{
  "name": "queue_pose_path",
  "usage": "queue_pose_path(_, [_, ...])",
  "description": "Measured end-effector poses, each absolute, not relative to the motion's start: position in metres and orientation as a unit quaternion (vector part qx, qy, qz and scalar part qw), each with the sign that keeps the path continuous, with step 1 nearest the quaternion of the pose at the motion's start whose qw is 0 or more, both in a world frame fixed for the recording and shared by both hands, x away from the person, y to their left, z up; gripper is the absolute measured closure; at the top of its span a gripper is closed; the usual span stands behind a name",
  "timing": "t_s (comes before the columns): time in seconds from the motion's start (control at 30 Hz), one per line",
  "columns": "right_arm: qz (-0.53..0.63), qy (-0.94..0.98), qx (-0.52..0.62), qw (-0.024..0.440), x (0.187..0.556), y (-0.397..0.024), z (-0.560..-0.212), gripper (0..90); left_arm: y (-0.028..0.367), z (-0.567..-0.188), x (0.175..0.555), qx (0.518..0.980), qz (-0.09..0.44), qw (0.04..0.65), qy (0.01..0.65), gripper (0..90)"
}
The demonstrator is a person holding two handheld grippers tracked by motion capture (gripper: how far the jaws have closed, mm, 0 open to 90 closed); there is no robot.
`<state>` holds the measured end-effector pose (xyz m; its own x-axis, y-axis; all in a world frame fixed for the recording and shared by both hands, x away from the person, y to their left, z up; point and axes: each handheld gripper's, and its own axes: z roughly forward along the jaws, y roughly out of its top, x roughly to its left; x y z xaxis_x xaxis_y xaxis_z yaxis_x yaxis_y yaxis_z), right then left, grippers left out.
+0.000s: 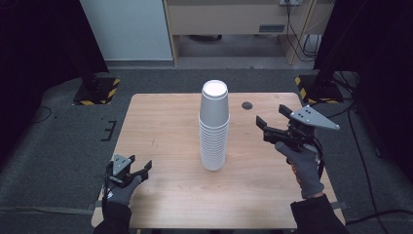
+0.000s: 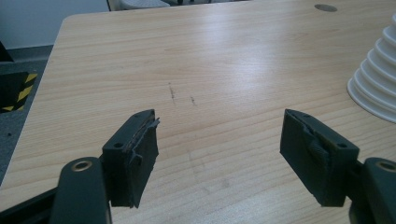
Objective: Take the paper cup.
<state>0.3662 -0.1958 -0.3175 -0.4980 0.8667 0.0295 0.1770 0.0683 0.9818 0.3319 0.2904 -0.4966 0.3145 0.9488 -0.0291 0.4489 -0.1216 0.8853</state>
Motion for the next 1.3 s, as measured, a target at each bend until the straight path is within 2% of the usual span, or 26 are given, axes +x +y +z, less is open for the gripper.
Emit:
queue_pose_path(0.77, [0.585, 0.671, 0.356, 0.284, 0.375, -0.152, -0.294, 15.7, 0.29, -0.497, 0.332, 0.689, 0.29, 0.427, 0.508, 26.5])
queue_pose_path(1.3, [0.601, 0.681, 0.33, 0.256, 0.377, -0.111, -0.293, 14.8, 0.29, -0.497, 0.332, 0.69, 0.29, 0.426, 0.508, 26.4])
